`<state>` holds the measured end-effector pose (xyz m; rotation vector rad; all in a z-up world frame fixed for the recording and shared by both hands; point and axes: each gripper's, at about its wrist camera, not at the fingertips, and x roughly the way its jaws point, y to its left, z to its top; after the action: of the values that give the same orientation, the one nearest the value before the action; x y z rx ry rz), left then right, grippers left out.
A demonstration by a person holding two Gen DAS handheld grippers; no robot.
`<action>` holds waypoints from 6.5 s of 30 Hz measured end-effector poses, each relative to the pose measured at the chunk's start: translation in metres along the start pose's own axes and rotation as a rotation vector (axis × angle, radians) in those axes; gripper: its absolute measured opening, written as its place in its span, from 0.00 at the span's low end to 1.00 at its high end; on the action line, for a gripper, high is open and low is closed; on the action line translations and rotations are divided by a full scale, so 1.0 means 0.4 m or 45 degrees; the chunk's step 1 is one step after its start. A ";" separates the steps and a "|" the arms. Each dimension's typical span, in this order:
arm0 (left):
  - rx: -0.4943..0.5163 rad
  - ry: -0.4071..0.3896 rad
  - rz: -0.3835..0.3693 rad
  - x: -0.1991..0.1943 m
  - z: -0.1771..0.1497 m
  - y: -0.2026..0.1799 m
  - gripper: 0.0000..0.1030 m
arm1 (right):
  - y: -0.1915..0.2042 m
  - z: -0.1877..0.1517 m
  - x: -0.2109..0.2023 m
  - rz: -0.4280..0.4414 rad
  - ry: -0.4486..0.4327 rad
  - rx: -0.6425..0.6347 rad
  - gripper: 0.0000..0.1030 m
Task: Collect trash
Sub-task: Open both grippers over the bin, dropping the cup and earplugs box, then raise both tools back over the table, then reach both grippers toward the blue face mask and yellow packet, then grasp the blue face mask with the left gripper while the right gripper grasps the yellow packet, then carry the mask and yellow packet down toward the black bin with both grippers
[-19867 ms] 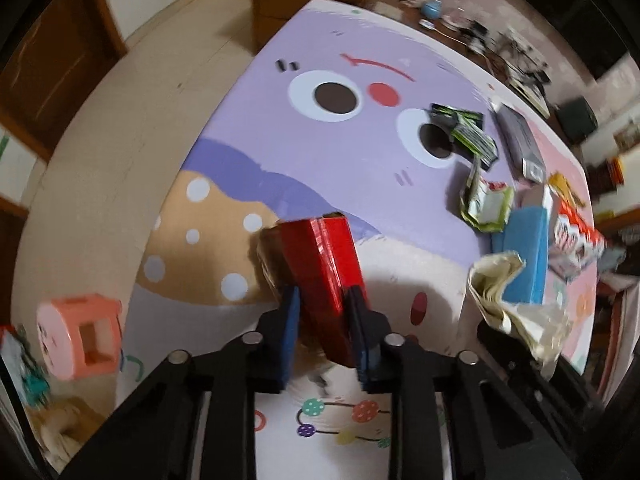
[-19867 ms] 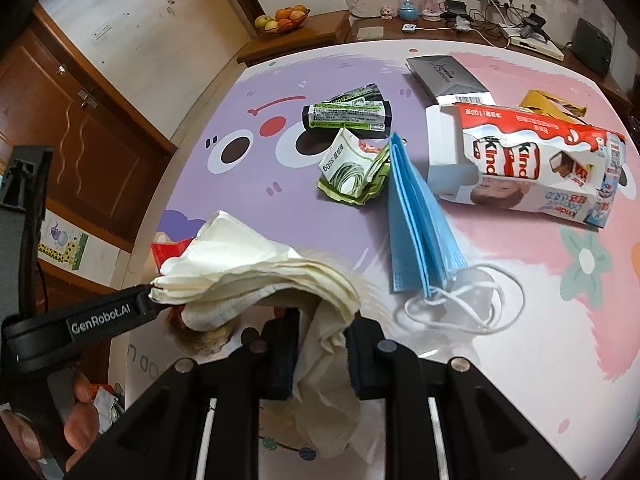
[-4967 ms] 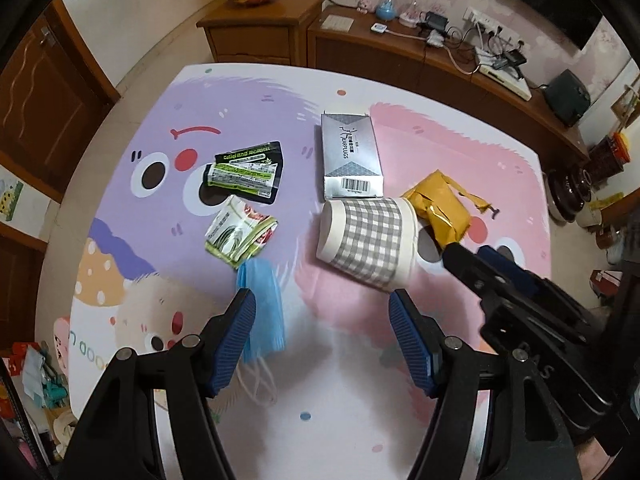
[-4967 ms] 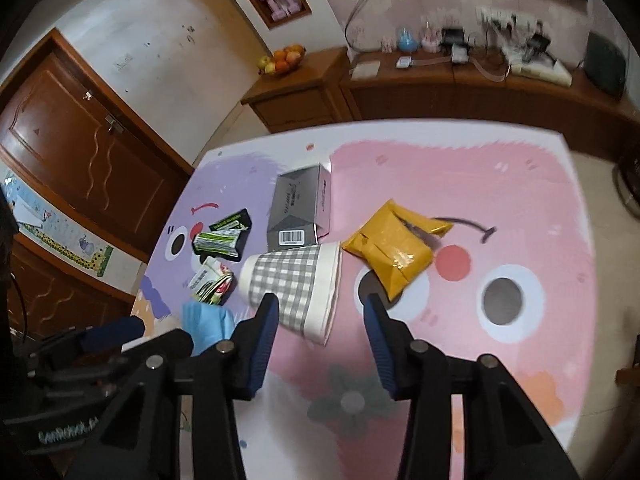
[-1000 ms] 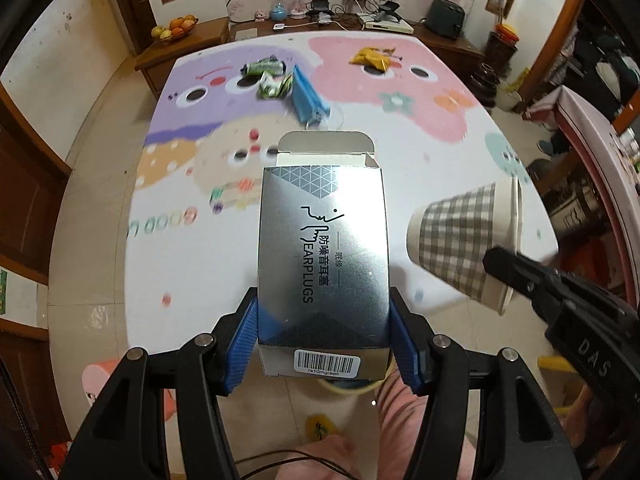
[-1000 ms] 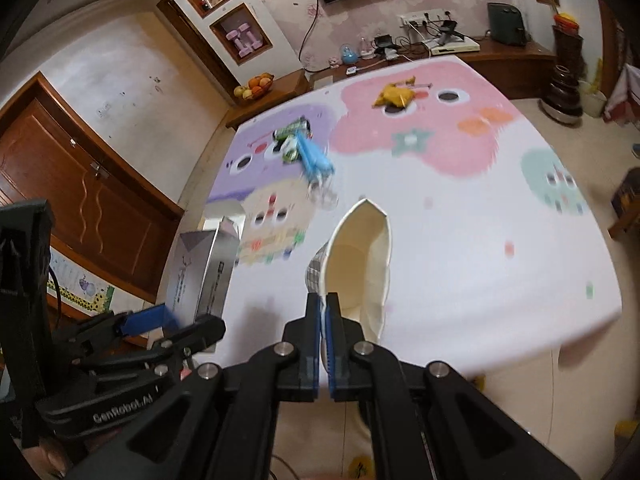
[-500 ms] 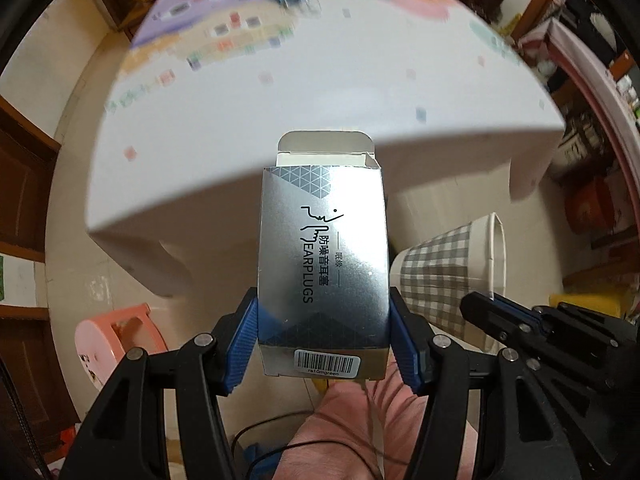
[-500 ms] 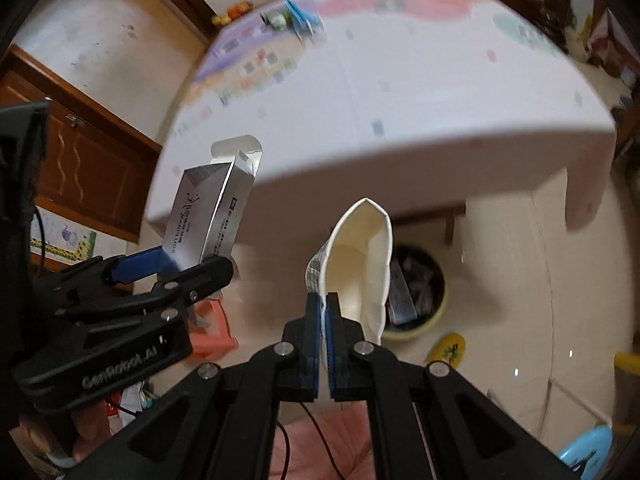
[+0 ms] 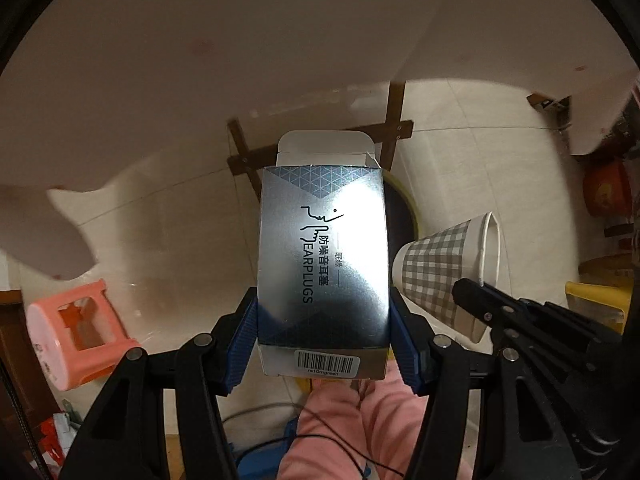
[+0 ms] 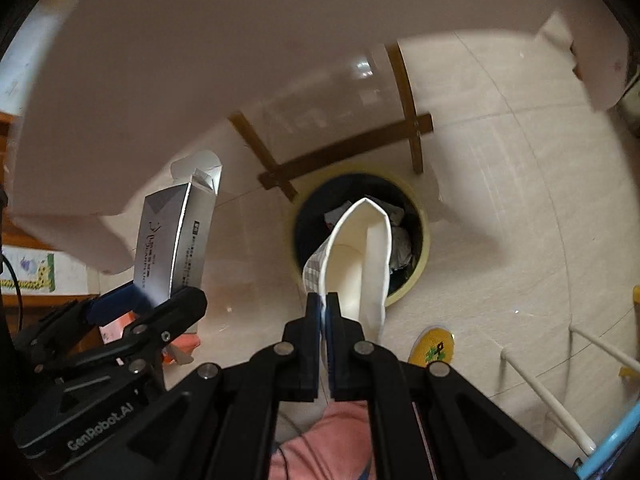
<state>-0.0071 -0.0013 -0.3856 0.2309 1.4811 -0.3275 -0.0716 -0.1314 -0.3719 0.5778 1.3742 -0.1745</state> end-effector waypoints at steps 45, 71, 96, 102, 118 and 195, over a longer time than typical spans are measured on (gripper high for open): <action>-0.037 -0.013 0.159 -0.479 -0.098 0.079 0.82 | 0.157 0.005 -0.337 -0.011 0.021 -0.162 0.33; -0.022 -0.454 0.164 -0.861 0.055 0.160 0.82 | 0.365 0.116 -0.765 -0.098 -0.474 -0.360 0.33; -0.427 -0.390 0.222 -0.792 0.696 0.153 0.82 | 0.298 0.812 -0.733 -0.027 -0.424 -0.596 0.38; -0.529 -0.350 0.254 -0.699 0.906 0.131 0.82 | 0.280 1.087 -0.695 -0.015 -0.400 -0.724 0.46; -0.713 -0.212 0.294 -0.474 1.100 0.196 0.75 | 0.337 1.499 -0.405 0.044 -0.273 -0.893 0.63; 0.248 -0.226 0.040 -0.518 0.064 -0.098 0.07 | 0.102 0.105 -0.482 0.076 -0.316 -0.092 0.14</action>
<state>-0.0091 -0.0315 -0.1755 0.3711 1.2700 -0.4562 -0.0568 -0.1578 -0.1724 0.5180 1.1171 -0.1429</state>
